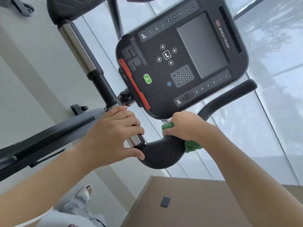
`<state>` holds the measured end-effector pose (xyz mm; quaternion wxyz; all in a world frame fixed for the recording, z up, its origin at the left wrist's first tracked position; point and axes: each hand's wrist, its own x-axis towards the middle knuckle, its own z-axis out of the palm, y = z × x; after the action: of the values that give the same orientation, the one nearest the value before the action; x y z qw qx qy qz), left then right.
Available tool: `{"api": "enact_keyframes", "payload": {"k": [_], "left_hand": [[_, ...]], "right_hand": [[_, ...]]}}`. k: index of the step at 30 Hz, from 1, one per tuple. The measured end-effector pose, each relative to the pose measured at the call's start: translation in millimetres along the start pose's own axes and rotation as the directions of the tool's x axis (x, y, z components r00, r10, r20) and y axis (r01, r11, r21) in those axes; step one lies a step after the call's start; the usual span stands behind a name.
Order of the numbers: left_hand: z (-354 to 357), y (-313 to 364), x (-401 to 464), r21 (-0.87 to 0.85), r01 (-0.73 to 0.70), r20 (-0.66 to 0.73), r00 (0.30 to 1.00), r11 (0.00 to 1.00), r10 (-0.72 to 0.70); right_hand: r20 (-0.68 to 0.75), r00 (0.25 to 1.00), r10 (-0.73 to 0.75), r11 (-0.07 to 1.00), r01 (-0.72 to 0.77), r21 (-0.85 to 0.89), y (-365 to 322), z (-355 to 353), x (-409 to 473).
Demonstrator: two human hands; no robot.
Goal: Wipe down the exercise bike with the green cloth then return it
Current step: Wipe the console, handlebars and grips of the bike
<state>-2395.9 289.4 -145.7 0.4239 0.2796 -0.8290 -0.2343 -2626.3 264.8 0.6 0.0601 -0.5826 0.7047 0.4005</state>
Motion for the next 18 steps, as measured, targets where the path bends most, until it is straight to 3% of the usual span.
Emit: {"api": "enact_keyframes", "payload": {"k": [4,7,11,15,18], "left_hand": [[4.3,-2.1,0.7,-0.001,-0.01,-0.02,1.0,1.0,0.01],[6.6,-3.3,0.9,0.003,-0.02,-0.038,0.999,1.0,0.021],[5.3,-3.3,0.1,0.008,-0.021,-0.027,0.999,1.0,0.022],[4.1,-3.5,-0.2,-0.001,-0.017,-0.011,1.0,1.0,0.017],[4.5,-4.3,-0.7,-0.009,-0.018,-0.011,1.0,1.0,0.018]], "right_hand": [[-0.189,0.981,-0.039,0.975,0.079,0.208,-6.6,5.5,-37.0],[-0.426,0.901,-0.081,0.98,0.15,0.131,-27.7,25.2,-62.8],[-0.542,0.835,-0.092,0.98,0.171,0.097,-39.9,49.1,-82.3],[-0.772,0.635,-0.044,0.941,0.287,0.182,-46.0,75.0,-94.1],[-0.841,0.54,0.02,0.916,0.327,0.232,-52.4,102.1,-100.6]]}}
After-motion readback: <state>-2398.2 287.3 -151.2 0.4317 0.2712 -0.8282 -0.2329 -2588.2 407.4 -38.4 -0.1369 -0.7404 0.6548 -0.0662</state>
